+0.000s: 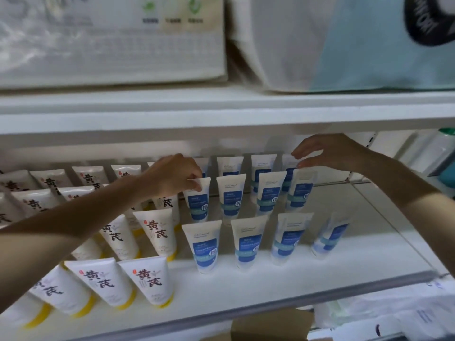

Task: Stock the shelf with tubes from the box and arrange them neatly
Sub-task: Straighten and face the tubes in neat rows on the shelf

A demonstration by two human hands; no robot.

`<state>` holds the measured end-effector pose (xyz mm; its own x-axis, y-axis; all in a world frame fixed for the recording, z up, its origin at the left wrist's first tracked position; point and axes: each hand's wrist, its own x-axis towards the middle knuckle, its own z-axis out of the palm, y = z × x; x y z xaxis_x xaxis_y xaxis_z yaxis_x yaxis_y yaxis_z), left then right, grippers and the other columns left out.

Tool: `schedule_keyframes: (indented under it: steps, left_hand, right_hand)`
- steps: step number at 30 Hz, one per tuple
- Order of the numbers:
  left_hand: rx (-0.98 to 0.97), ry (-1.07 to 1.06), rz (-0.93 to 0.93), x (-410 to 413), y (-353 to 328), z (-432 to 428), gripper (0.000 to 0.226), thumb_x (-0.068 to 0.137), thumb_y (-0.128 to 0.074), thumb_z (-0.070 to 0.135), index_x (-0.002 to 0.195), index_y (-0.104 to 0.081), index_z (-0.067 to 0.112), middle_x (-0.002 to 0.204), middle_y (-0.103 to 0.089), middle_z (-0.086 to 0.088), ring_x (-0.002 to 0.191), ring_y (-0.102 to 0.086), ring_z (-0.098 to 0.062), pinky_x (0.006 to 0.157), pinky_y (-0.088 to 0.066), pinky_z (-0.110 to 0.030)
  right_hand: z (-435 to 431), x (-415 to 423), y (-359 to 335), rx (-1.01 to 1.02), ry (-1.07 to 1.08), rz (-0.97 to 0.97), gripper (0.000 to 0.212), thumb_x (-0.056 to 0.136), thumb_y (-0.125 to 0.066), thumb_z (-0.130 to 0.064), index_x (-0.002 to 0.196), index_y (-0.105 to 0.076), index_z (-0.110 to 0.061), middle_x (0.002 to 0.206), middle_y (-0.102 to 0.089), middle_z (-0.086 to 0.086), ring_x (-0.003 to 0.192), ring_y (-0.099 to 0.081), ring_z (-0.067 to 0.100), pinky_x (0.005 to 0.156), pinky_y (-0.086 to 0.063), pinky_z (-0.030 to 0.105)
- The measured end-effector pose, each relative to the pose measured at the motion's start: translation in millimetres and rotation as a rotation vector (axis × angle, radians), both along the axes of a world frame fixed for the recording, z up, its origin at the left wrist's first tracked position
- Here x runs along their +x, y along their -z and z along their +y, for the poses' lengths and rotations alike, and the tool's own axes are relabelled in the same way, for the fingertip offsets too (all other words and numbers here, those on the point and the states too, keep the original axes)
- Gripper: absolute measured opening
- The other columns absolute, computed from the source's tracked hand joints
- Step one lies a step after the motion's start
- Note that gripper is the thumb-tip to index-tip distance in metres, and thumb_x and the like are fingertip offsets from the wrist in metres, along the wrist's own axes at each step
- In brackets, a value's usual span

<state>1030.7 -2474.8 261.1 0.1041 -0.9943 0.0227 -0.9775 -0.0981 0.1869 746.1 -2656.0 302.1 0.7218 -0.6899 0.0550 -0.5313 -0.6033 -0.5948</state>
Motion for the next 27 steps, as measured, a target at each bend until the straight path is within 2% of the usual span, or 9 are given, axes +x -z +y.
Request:
schedule_keyframes:
  steps: [2,4,7,11,13,17,21,23,27]
  left_hand:
    - [0.004,-0.003,-0.002,0.0,-0.4,-0.3,0.029,0.084,-0.066,0.035,0.109,-0.068,0.019,0.110,-0.067,0.003,0.083,-0.051,-0.006,0.073,-0.036,-0.023]
    - [0.010,0.000,-0.009,-0.2,-1.1,-0.9,0.030,0.084,-0.065,0.035,0.109,-0.068,0.019,0.111,-0.066,0.003,0.084,-0.050,-0.006,0.073,-0.036,-0.023]
    - [0.040,0.006,-0.015,-0.5,-3.4,-1.9,0.032,0.085,-0.065,0.035,0.112,-0.066,0.018,0.113,-0.065,0.002,0.086,-0.052,-0.008,0.073,-0.037,-0.023]
    - [0.070,0.018,-0.040,-0.6,-10.4,-0.4,0.033,0.085,-0.063,0.040,0.113,-0.065,0.022,0.112,-0.066,0.004,0.091,-0.059,-0.013,0.075,-0.044,-0.027]
    - [-0.002,0.004,-0.041,-3.6,-18.6,6.7,0.032,0.085,-0.062,0.043,0.111,-0.065,0.024,0.108,-0.068,0.006,0.092,-0.062,-0.012,0.078,-0.047,-0.028]
    - [-0.150,0.033,0.126,-28.1,-39.0,40.7,0.031,0.086,-0.055,0.047,0.099,-0.072,0.024,0.098,-0.072,0.007,0.084,-0.063,-0.005,0.080,-0.052,-0.029]
    - [0.152,0.095,0.130,-51.1,-33.4,68.6,0.043,0.082,-0.050,0.059,0.102,-0.071,0.026,0.096,-0.071,0.011,0.085,-0.064,-0.005,0.080,-0.053,-0.031]
    - [0.255,0.096,0.066,-53.8,-21.2,70.8,0.048,0.079,-0.051,0.066,0.104,-0.067,0.028,0.096,-0.067,0.013,0.088,-0.062,-0.006,0.081,-0.053,-0.032]
    - [0.270,0.083,0.027,-53.5,-3.0,68.0,0.038,0.082,-0.062,0.050,0.111,-0.061,0.026,0.102,-0.059,0.009,0.095,-0.052,-0.010,0.078,-0.042,-0.027]
  right_hand:
    - [8.6,6.8,-0.3,0.015,-0.003,-0.049,0.026,0.068,-0.081,-0.011,0.092,-0.071,-0.017,0.094,-0.071,-0.006,0.080,-0.063,-0.006,0.072,-0.045,0.002]
    - [18.7,15.6,0.3,-0.002,-0.050,-0.048,0.024,0.070,-0.080,-0.013,0.092,-0.072,-0.017,0.093,-0.071,-0.007,0.077,-0.061,-0.013,0.068,-0.042,-0.001]
    - [31.1,29.3,1.8,-0.068,-0.149,-0.001,0.023,0.070,-0.080,-0.022,0.093,-0.073,-0.020,0.092,-0.072,-0.008,0.081,-0.062,-0.010,0.073,-0.042,0.001]
    - [50.0,44.7,3.0,-0.090,-0.244,0.013,0.019,0.074,-0.077,-0.021,0.093,-0.074,-0.020,0.092,-0.072,-0.007,0.080,-0.061,-0.010,0.072,-0.042,0.002]
    - [62.0,50.3,2.7,-0.079,-0.298,0.024,0.020,0.076,-0.076,-0.021,0.095,-0.074,-0.017,0.094,-0.072,-0.004,0.083,-0.063,-0.004,0.075,-0.044,0.005]
    - [87.0,54.1,3.8,0.003,-0.381,0.164,0.027,0.078,-0.072,-0.033,0.100,-0.074,-0.018,0.095,-0.072,-0.008,0.084,-0.066,0.002,0.081,-0.050,0.018]
    - [104.9,55.5,14.6,-0.041,-0.464,0.328,0.032,0.077,-0.069,-0.047,0.099,-0.073,-0.025,0.092,-0.072,-0.013,0.079,-0.065,-0.002,0.075,-0.051,0.017]
    - [109.9,56.8,20.8,-0.068,-0.474,0.395,0.028,0.077,-0.070,-0.046,0.098,-0.072,-0.026,0.089,-0.071,-0.014,0.077,-0.063,-0.002,0.070,-0.048,0.016]
    - [117.8,56.8,28.4,-0.148,-0.428,0.458,0.017,0.081,-0.069,-0.037,0.086,-0.069,-0.021,0.071,-0.063,-0.009,0.061,-0.053,0.002,0.055,-0.032,0.014]
